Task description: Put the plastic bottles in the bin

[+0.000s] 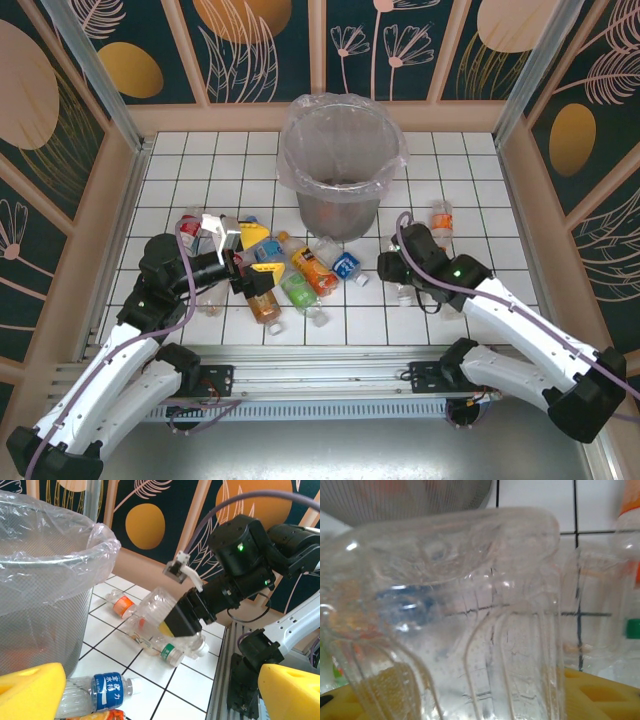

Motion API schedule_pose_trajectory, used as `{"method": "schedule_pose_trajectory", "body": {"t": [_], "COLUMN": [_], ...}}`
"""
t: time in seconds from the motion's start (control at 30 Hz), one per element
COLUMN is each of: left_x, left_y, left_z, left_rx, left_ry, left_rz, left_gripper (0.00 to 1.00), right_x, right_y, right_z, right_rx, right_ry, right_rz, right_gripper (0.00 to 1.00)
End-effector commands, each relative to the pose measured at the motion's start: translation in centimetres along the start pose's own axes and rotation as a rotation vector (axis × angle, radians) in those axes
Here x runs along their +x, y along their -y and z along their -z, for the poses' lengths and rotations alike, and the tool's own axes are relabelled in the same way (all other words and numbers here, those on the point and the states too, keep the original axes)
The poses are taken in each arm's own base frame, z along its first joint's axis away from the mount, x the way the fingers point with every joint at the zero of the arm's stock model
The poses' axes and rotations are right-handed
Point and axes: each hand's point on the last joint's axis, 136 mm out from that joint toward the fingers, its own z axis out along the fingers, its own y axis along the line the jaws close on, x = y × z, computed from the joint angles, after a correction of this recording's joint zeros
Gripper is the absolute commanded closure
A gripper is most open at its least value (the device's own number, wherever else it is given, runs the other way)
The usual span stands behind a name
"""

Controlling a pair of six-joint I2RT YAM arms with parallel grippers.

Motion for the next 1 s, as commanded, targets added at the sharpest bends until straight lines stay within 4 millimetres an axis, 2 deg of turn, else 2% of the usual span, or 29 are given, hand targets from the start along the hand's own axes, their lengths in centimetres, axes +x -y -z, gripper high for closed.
{"method": "schedule_pose_trajectory", "body": {"t": [0.0,0.17,0.27,0.4,0.53,0.67,0.73,0.77,0.87,0.97], "left_x": [-0.7,-1.1,-1.3,-1.5,-1.4,-1.4,-1.4,-1.4,-1.2,-0.9], "left_y": [0.5,0.0,-0.3,-0.9,-1.1,-1.2,-1.3,-1.3,-1.4,-1.6], "left_z": [0.1,0.4,0.6,0.8,0.8,0.7,0.7,0.7,0.6,0.4], "left_rx": [0.013,-0.031,-0.061,-0.101,-0.114,-0.116,-0.117,-0.118,-0.118,-0.117], "left_ry": [0.016,0.041,0.053,0.061,0.061,0.060,0.058,0.058,0.051,0.040], "left_rz": [-0.030,-0.047,-0.058,-0.065,-0.065,-0.065,-0.064,-0.064,-0.059,-0.051], "left_gripper": [0.01,0.01,0.01,0.02,0.02,0.01,0.02,0.01,0.02,0.01], "right_x": [-4.6,-10.0,-13.0,-17.4,-21.4,-24.8,-25.8,-26.8,-28.1,-29.1], "right_y": [0.6,0.8,0.2,-1.9,-5.2,-7.9,-9.6,-9.2,-10.9,-11.8], "right_z": [2.9,6.1,7.9,9.8,11.1,10.9,10.7,10.2,9.2,7.2], "right_rx": [0.022,0.036,0.018,-0.045,-0.132,-0.193,-0.238,-0.232,-0.273,-0.265], "right_ry": [0.157,0.326,0.410,0.510,0.587,0.620,0.626,0.633,0.625,0.596], "right_rz": [-0.064,-0.088,-0.073,-0.017,0.074,0.180,0.230,0.237,0.297,0.344], "right_gripper": [0.38,0.39,0.40,0.40,0.40,0.40,0.40,0.40,0.40,0.40]}}
